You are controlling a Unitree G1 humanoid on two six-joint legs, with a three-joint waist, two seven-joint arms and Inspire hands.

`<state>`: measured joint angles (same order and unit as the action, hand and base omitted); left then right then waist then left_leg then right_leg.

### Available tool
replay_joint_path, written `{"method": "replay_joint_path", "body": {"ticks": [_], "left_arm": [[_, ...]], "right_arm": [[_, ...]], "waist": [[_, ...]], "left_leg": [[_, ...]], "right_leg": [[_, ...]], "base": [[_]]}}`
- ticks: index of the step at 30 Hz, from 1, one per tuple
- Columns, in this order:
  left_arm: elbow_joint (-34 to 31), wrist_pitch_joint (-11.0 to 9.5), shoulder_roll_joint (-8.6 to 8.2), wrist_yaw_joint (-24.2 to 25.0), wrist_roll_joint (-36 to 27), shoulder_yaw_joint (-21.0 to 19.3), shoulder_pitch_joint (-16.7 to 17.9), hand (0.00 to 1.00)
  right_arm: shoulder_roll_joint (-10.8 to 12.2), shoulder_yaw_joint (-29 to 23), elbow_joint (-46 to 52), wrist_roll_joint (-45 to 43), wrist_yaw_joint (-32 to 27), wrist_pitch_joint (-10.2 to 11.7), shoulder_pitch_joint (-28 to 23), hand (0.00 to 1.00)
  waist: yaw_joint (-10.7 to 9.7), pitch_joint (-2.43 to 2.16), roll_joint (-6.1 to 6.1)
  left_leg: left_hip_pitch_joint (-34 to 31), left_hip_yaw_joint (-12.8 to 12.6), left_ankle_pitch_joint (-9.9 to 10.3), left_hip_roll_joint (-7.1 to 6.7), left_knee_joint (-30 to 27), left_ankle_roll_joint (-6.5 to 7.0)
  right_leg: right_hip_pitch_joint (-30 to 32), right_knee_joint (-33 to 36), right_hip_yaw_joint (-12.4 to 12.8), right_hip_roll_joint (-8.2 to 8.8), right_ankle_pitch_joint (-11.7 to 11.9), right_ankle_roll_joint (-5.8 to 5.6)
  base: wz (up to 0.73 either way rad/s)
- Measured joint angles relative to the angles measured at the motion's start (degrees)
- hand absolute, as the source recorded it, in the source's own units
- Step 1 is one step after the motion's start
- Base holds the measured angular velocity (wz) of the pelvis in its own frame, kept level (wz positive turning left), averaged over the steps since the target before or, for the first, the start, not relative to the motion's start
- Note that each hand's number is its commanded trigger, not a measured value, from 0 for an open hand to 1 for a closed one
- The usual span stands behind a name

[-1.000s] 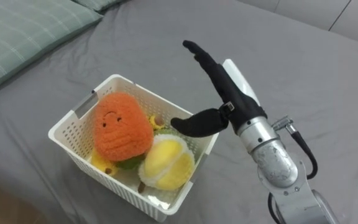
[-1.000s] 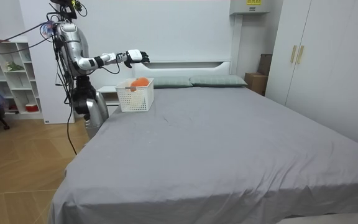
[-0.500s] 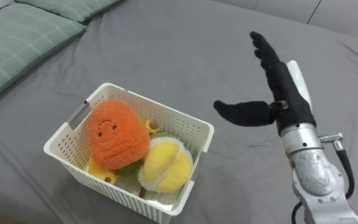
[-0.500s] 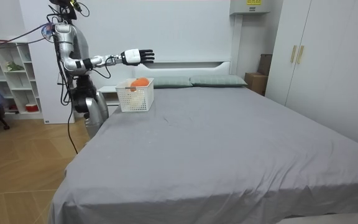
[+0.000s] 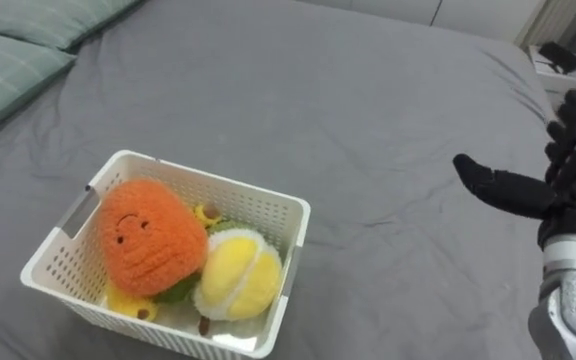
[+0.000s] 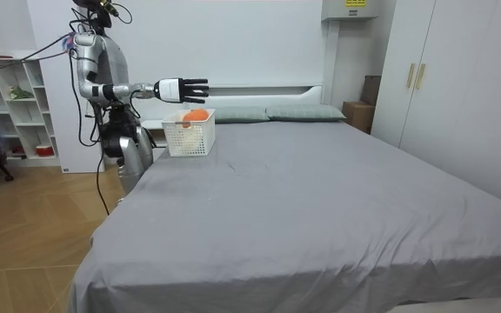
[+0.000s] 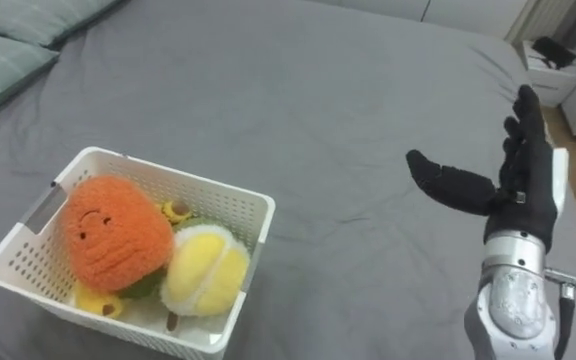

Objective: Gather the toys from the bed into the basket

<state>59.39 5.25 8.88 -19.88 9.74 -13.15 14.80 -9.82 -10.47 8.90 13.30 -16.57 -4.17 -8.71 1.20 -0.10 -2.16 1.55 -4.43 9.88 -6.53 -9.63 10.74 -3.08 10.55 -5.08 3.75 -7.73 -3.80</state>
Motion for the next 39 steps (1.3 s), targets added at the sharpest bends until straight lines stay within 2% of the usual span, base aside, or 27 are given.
{"method": "replay_joint_path", "body": {"ticks": [4, 6, 7, 9, 14, 16, 23, 24, 25, 29, 31, 34, 37, 39], "left_arm": [[-1.09, 0.67, -1.55, -0.78, -0.01, 0.16, -0.05, 0.0], [-1.58, 0.69, -1.73, -0.85, -0.01, 0.18, -0.2, 0.0], [-2.26, 0.64, -1.68, -0.92, -0.01, 0.16, -0.15, 0.0], [-2.94, 0.57, -1.52, -1.22, -0.05, 0.06, -0.32, 0.0], [-3.1, 0.52, -1.54, -1.22, -0.18, 0.93, -1.06, 0.0], [-3.25, 0.56, -1.6, -0.75, -0.21, 0.99, -0.99, 0.0], [-2.66, -0.45, -2.28, -0.88, -0.18, 0.69, -0.26, 0.0], [-2.66, -0.45, -2.52, -0.88, -0.16, -0.1, -0.13, 0.0], [-2.66, -0.47, -2.58, -0.82, -0.14, -0.45, -0.16, 0.0], [-1.56, -0.59, -3.16, 0.14, -0.16, -1.61, -0.64, 0.0], [-0.29, -0.73, -3.37, 0.92, -0.06, -1.59, -0.67, 0.0], [0.29, -0.35, -3.34, 1.61, 0.02, -2.51, 0.03, 0.0], [2.14, 1.1, -3.08, 2.27, 0.71, -2.15, 0.38, 0.0], [2.14, 2.93, -3.06, 2.68, 1.7, -1.75, -0.38, 0.0]], "right_arm": [[0.04, -0.09, -3.77, 6.22, -1.75, 0.36, -2.28, 0.0], [0.04, -0.43, -5.96, 9.57, -2.46, 0.37, -2.84, 0.0], [0.05, -0.7, -7.79, 11.43, -2.94, 0.59, -2.82, 0.0], [0.04, -1.15, -12.61, 13.24, -3.22, 1.66, -2.67, 0.0], [1.23, -2.09, -22.94, 22.3, -3.34, 2.03, -3.92, 0.0], [1.24, -2.12, -30.91, 28.5, -2.99, 2.83, -3.69, 0.0], [1.6, -4.47, -55.23, 43.92, 0.02, 3.68, -4.25, 0.0], [1.58, -4.89, -58.93, 44.9, 1.44, 4.87, -4.31, 0.0], [1.56, -5.44, -62.34, 44.8, 3.19, 5.56, -4.24, 0.0], [1.88, -5.73, -69.72, 41.04, 6.89, 5.65, -4.24, 0.0], [1.85, -6.62, -73.86, 34.58, 9.45, 5.89, -4.07, 0.0], [1.81, -6.9, -75.83, 26.75, 11.53, 5.42, -4.71, 0.0], [0.69, -3.69, -77.98, 14.19, 13.58, 4.78, -4.72, 0.0], [0.18, 0.44, -78.03, 5.78, 13.47, 4.25, -4.06, 0.0]], "waist": [[-1.19, -0.01, 0.02], [-1.27, -0.08, -0.08], [-1.58, 0.07, 0.18], [-1.96, 0.04, 0.18], [-2.57, 0.01, 0.34], [-2.91, 0.13, 0.66], [-2.82, 0.09, 1.45], [-2.89, 0.02, 1.31], [-2.87, 0.04, 1.26], [-3.16, -0.06, 0.84], [-3.95, -0.29, 0.48], [-4.03, -0.26, -0.07], [-3.61, -0.25, -0.1], [-2.29, -0.2, -0.21]], "left_leg": [[0.01, -0.18, 0.01, 0.06, 0.24, -0.05], [0.01, -0.59, 0.0, 0.09, 0.48, -0.05], [0.01, -0.58, 0.01, 0.11, 0.53, -0.05], [0.07, -0.59, 0.02, 0.13, 0.64, -0.08], [0.08, -0.54, 0.05, 0.08, 0.94, -0.13], [0.23, -0.54, 0.11, 0.11, 0.94, -0.24], [1.03, -0.08, 0.36, 0.14, 1.07, -0.59], [0.96, 0.06, 0.42, 0.14, 0.98, -0.69], [0.96, 0.23, 0.49, 0.16, 0.95, -0.81], [1.16, 0.87, 0.79, 0.36, 0.95, -1.31], [1.25, 2.0, 0.8, 0.37, 0.7, -1.38], [1.71, 2.15, 0.89, 0.39, 0.52, -1.55], [1.52, 2.06, 0.96, 0.5, 0.37, -1.67], [0.98, 1.41, 1.23, 0.75, 0.19, -2.14]], "right_leg": [[0.0, -0.72, 0.16, -0.07, 0.0, -0.01], [0.02, -0.95, 0.26, -0.08, 0.0, -0.01], [-0.06, -1.0, 0.3, -0.1, 0.0, -0.01], [-0.16, -1.05, 0.32, -0.15, -0.01, -0.01], [-0.44, -1.94, 0.43, -0.18, 0.04, -0.04], [-0.63, -1.96, 0.56, -0.25, 0.02, -0.05], [-1.13, -1.89, 0.32, -0.33, -0.28, -0.02], [-1.11, -1.92, 0.28, -0.41, -0.29, 0.0], [-1.11, -1.9, 0.24, -0.45, -0.34, 0.07], [-1.95, -2.03, 0.19, -0.72, -0.37, 0.12], [-2.5, -2.07, -1.09, -0.76, -0.44, 0.25], [-3.5, -2.94, -1.43, -0.82, -0.5, 0.34], [-3.38, -2.83, -1.43, -0.9, -0.55, 0.42], [-2.7, -2.71, -1.23, -1.06, -0.51, 0.54]], "base": [[-0.03], [-0.09], [-0.07], [0.0], [0.0], [0.0], [0.02], [0.0], [0.0], [0.08], [0.24], [0.06], [-0.04], [-0.14]]}}
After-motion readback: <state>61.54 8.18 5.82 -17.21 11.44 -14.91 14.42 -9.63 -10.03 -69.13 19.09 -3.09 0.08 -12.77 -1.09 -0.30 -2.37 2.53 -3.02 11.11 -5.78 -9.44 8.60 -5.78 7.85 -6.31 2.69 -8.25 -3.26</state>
